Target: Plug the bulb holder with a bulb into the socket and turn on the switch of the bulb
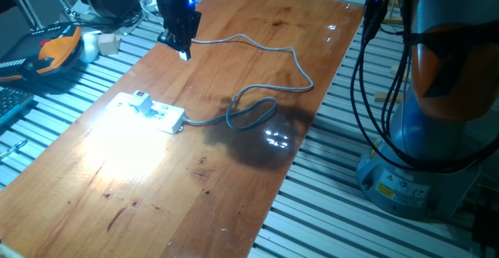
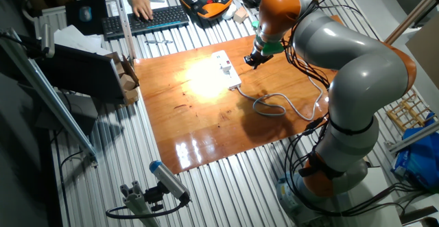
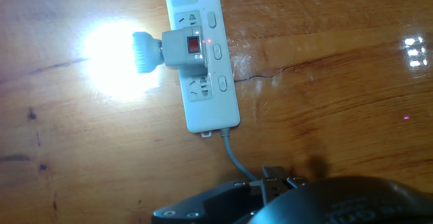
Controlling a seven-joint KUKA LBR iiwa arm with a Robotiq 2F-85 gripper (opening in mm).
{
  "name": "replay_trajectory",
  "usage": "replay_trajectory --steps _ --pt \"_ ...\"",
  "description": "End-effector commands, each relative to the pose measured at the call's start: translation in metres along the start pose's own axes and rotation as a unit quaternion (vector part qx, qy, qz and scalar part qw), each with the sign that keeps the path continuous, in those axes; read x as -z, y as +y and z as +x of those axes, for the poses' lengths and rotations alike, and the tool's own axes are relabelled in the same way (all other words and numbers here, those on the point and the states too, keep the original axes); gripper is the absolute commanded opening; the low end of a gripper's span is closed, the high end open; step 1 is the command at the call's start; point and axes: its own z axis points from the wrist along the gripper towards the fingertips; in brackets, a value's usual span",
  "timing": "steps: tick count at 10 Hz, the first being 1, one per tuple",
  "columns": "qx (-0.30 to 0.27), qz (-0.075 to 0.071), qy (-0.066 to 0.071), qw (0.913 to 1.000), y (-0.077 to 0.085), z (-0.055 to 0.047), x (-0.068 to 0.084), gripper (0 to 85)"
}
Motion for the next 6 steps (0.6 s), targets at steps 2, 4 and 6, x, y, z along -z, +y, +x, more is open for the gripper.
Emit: replay_trajectory --steps 2,4,6 --pt "0.001 0.000 0.000 1.0000 -0.0005 0.0001 -0.0004 0.0" --pt "0.002 0.002 -0.001 1.0000 -0.0010 -0.0001 -0.0004 0.0" --pt "0.002 0.001 -0.001 1.0000 -0.0013 0.0000 -0.0011 0.0"
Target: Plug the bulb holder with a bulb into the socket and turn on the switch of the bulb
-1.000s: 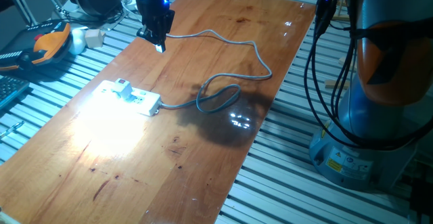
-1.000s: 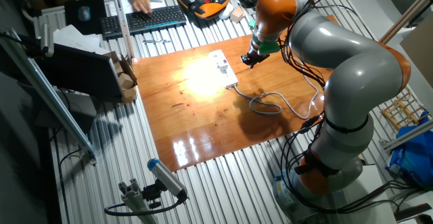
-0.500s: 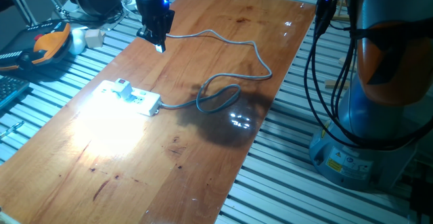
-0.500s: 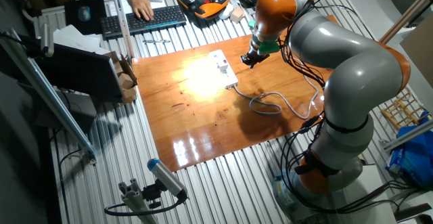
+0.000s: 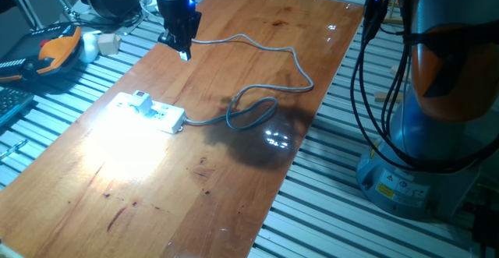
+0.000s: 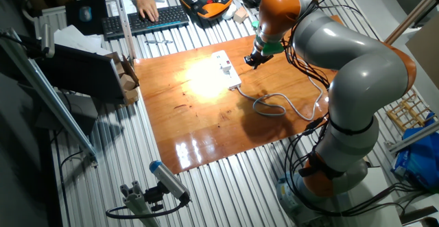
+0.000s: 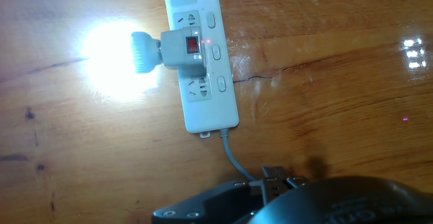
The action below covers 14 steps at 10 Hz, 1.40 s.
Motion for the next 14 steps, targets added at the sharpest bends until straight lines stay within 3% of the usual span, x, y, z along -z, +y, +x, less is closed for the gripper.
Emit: replay_trajectory --steps 1,14 --pt "0.000 0.000 -0.001 1.0000 0.0000 -0.0001 -0.0002 0.0" --pt "0.001 -0.002 0.003 1.0000 -0.0057 -0.0038 0.0029 0.0"
